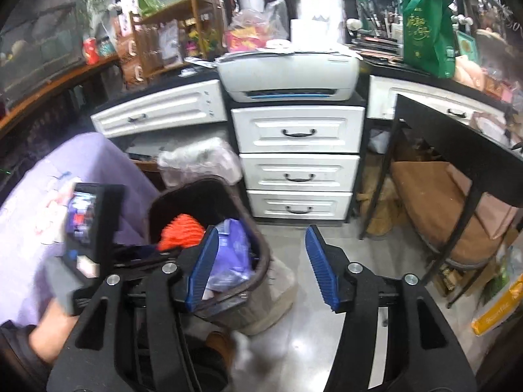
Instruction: Collect trash
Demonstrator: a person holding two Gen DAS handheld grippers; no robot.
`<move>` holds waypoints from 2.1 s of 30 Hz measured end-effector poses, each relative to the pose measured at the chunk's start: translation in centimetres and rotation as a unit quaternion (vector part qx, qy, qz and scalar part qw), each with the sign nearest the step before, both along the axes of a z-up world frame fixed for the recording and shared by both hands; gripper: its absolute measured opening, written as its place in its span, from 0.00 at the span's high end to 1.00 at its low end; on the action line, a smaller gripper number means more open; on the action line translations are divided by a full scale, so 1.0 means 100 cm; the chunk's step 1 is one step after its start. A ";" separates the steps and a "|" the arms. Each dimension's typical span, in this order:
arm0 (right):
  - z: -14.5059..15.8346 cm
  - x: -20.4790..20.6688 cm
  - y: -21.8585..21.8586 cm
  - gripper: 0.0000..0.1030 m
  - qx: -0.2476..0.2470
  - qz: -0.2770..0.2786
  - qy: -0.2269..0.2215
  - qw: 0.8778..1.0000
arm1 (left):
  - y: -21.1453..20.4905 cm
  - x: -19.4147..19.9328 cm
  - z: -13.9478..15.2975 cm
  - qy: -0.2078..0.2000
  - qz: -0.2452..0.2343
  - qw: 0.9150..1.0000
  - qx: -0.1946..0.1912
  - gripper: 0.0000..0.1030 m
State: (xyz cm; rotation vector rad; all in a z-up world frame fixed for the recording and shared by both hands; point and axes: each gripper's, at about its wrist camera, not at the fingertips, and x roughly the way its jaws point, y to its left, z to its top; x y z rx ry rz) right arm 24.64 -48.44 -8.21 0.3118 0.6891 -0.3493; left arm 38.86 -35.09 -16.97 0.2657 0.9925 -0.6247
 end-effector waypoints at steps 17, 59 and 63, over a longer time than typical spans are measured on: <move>0.004 -0.005 0.006 0.42 -0.015 -0.005 -0.015 1.000 | 0.003 -0.007 0.013 -0.022 0.024 0.999 0.000 0.41; 0.124 -0.244 0.237 0.06 -0.114 0.133 -0.194 0.965 | 0.323 -0.329 0.189 -0.299 0.237 0.921 -0.086 0.05; 0.131 -0.262 0.251 0.06 -0.136 0.161 -0.216 0.953 | 0.330 -0.352 0.193 -0.311 0.249 0.912 -0.102 0.05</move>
